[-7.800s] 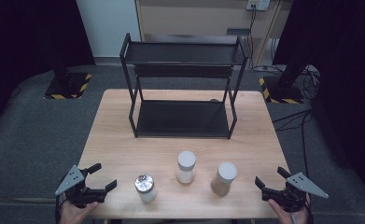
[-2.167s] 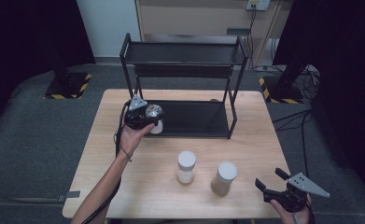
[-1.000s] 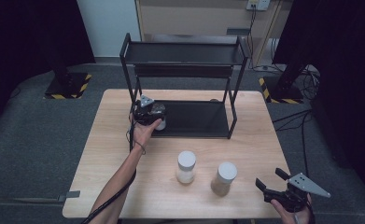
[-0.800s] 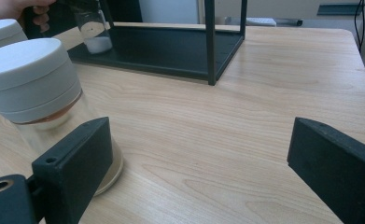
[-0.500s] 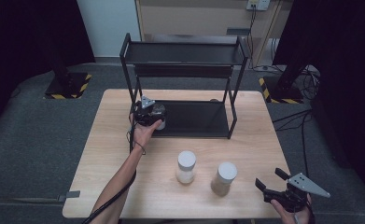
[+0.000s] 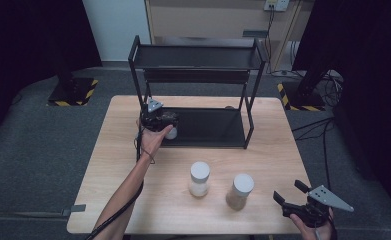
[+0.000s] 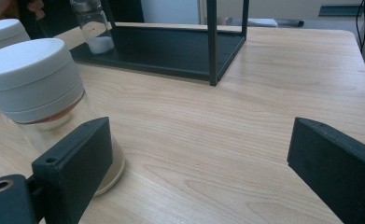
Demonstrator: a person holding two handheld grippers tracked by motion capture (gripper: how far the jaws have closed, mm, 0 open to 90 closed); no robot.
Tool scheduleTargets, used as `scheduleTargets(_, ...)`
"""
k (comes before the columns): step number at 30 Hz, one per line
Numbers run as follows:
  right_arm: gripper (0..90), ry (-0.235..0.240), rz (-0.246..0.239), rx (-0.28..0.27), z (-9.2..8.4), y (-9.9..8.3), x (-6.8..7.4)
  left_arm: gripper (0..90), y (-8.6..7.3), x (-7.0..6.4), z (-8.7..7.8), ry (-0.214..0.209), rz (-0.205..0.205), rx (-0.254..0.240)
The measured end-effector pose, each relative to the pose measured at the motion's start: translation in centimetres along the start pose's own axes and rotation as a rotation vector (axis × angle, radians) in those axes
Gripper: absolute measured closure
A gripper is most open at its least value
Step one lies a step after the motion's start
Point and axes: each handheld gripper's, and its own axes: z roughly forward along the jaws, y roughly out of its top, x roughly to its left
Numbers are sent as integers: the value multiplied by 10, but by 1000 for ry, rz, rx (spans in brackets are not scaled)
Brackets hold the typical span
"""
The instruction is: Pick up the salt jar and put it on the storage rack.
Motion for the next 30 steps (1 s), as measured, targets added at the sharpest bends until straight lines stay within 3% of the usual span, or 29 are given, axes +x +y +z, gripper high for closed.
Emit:
scheduleTargets(9, 68, -2, -3, 2, 0, 0, 1, 65, 19, 0, -25, -44, 4, -26)
scheduleTargets(11, 68, -1, -3, 3, 0, 1, 1, 55, 25, 0, -34, -70, -5, -42)
scheduleTargets(18, 68, -3, -7, 4, 1, 1, 2, 48, 37, -4, -60, -95, 34, -55)
scheduleTargets(30, 68, -4, -9, 6, 1, 2, 2, 47, 34, -5, -100, -153, 109, -75)
